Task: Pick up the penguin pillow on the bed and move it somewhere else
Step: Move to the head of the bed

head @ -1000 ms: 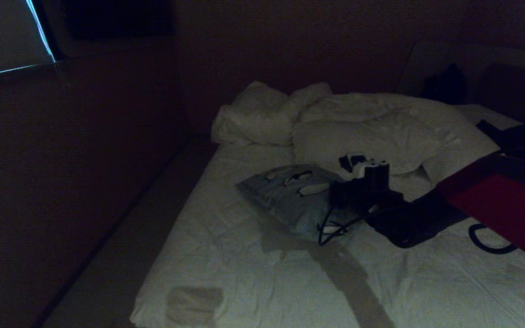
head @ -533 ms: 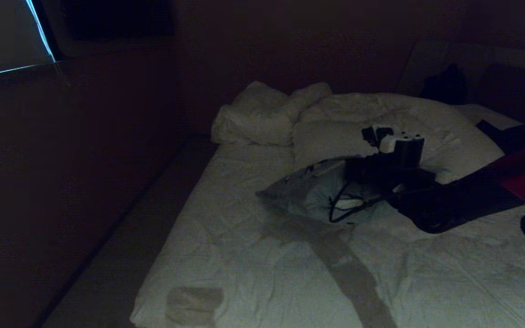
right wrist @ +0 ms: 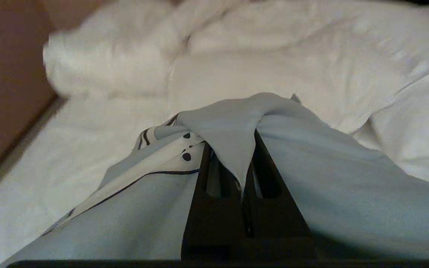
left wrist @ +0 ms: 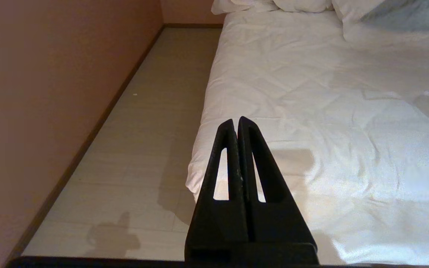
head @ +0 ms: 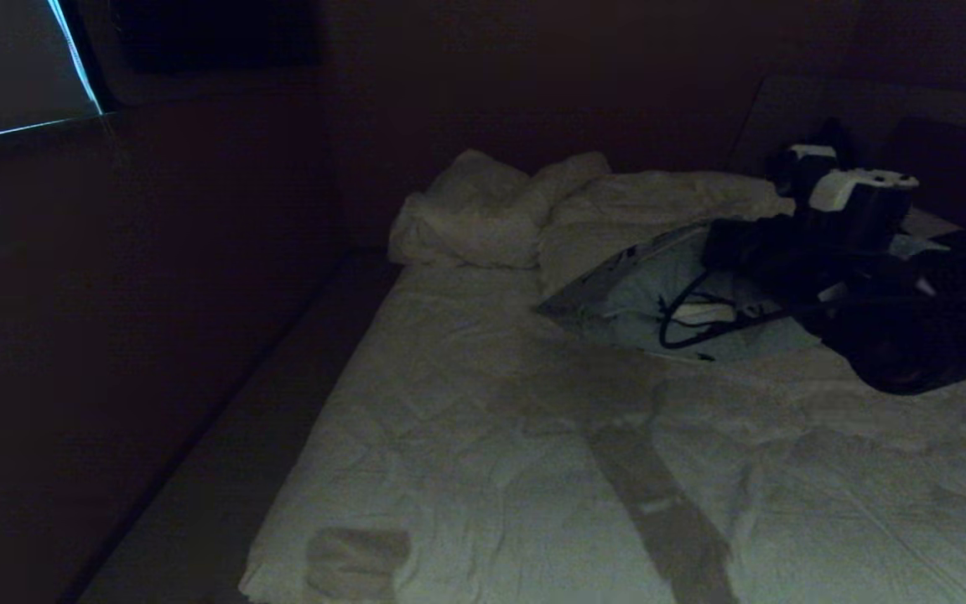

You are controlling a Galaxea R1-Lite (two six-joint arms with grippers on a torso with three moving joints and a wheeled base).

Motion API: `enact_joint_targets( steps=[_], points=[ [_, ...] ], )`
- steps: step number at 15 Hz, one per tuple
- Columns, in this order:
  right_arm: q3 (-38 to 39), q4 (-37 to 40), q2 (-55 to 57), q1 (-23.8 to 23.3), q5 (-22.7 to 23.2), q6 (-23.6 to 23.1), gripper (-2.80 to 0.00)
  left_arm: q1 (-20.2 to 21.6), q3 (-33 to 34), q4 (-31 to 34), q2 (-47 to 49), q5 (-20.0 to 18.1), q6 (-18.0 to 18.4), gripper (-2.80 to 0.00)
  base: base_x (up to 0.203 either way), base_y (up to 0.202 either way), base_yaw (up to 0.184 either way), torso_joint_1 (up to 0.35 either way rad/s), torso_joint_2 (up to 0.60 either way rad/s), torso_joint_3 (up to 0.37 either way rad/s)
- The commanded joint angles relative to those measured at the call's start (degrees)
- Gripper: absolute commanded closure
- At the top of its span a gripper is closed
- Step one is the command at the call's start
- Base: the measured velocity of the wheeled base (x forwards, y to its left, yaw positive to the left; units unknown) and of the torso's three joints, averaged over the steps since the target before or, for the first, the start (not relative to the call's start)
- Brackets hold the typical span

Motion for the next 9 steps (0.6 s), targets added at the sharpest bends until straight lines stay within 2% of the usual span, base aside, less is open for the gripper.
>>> enact_joint_targets(
  steps=[1,9],
  points=[
    [-0.1,-0.3,-2.9,-1.3,0.0,0.0,0.0,0.0,0.1,0.0,0.0,0.0,0.0,0.0,0.0,0.0,0.0,0.0,0.0,0.0],
    [2.1,-0.3,-12.5,-4.0,0.5,0.1,0.0,0.0,0.1,0.0,0.0,0.0,-0.1,0.0,0.0,0.0,0.0,0.0,0.0,0.0]
  ],
)
